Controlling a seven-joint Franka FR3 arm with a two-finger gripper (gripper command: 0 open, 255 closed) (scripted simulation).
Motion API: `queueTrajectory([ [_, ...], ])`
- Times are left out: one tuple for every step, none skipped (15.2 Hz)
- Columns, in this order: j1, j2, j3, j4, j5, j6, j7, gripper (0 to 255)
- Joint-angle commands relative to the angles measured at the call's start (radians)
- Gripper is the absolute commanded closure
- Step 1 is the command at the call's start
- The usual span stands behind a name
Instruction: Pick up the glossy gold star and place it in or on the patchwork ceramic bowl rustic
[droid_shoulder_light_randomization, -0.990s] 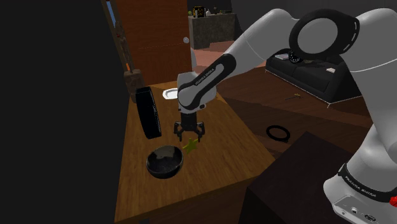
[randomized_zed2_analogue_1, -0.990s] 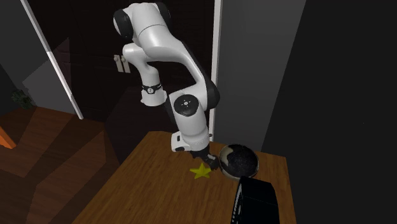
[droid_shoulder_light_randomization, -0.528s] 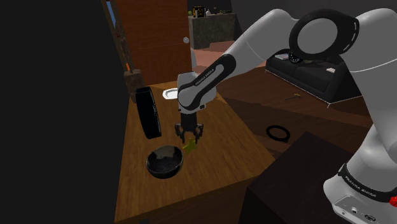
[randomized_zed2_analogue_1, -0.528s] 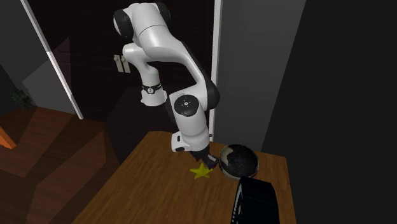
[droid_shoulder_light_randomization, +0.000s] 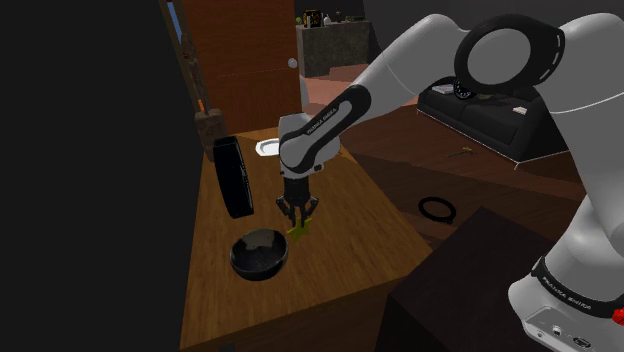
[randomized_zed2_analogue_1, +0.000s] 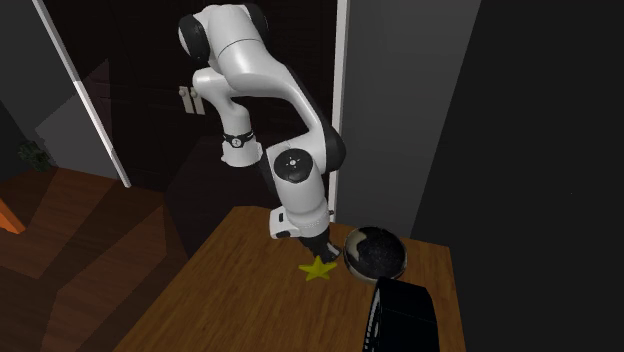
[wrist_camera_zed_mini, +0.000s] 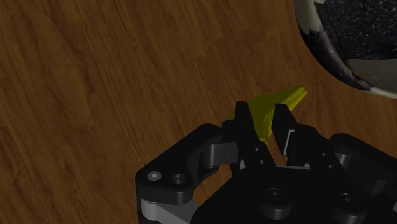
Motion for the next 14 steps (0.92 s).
queueTrajectory([
  [0.0, 0.001, -0.001, -0.001, 0.0, 0.0, 0.0, 255],
  [-0.001, -0.009, 0.0, -0.002, 0.001, -0.008, 0.001, 255],
  [-0.002, -0.019, 0.001, -0.004, 0.001, -0.016, 0.003, 255],
  [-0.003, -0.029, 0.002, -0.005, 0.002, -0.024, 0.004, 255],
  [-0.004, -0.038, 0.003, -0.006, 0.003, -0.033, 0.005, 255],
  [-0.005, -0.048, 0.004, -0.007, 0.004, -0.041, 0.007, 255],
  [-0.006, -0.057, 0.005, -0.007, 0.005, -0.05, 0.008, 255],
  [-0.007, -0.066, 0.006, -0.007, 0.005, -0.059, 0.009, 255],
  [-0.008, -0.075, 0.007, -0.007, 0.006, -0.068, 0.011, 255],
  [-0.008, -0.083, 0.007, -0.006, 0.007, -0.077, 0.012, 255],
  [-0.009, -0.092, 0.008, -0.006, 0.008, -0.086, 0.013, 255],
  [-0.01, -0.101, 0.009, -0.005, 0.008, -0.095, 0.015, 255],
  [-0.011, -0.109, 0.01, -0.004, 0.009, -0.104, 0.016, 255],
  [-0.012, -0.117, 0.011, -0.003, 0.01, -0.113, 0.018, 255],
])
